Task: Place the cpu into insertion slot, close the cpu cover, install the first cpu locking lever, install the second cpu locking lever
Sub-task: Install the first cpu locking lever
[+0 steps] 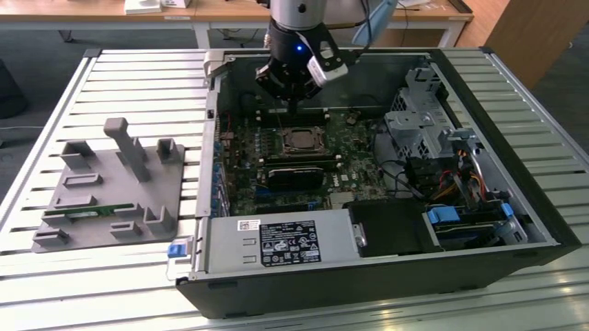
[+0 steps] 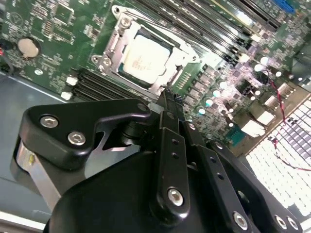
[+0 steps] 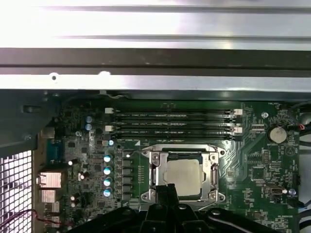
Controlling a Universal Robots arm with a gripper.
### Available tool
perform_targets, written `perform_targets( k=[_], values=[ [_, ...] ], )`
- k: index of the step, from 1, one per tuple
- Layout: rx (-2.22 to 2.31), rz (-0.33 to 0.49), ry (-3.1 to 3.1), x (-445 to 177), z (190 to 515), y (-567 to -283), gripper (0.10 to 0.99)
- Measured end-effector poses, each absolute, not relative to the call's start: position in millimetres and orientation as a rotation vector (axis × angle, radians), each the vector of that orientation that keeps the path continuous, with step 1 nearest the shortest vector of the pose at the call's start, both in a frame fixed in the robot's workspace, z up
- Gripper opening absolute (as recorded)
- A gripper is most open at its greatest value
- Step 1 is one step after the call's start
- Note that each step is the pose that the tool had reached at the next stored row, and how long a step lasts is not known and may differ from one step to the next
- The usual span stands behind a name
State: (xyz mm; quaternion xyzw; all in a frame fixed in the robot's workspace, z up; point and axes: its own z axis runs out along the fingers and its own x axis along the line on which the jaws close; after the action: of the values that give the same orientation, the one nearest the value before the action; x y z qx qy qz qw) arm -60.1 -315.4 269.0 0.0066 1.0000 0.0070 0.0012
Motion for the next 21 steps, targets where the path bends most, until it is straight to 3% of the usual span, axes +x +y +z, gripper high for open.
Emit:
perform_targets(
  k=[21],
  values=[
    [0.021,0.022,3.136,-99,262,-306,0.106]
  ],
)
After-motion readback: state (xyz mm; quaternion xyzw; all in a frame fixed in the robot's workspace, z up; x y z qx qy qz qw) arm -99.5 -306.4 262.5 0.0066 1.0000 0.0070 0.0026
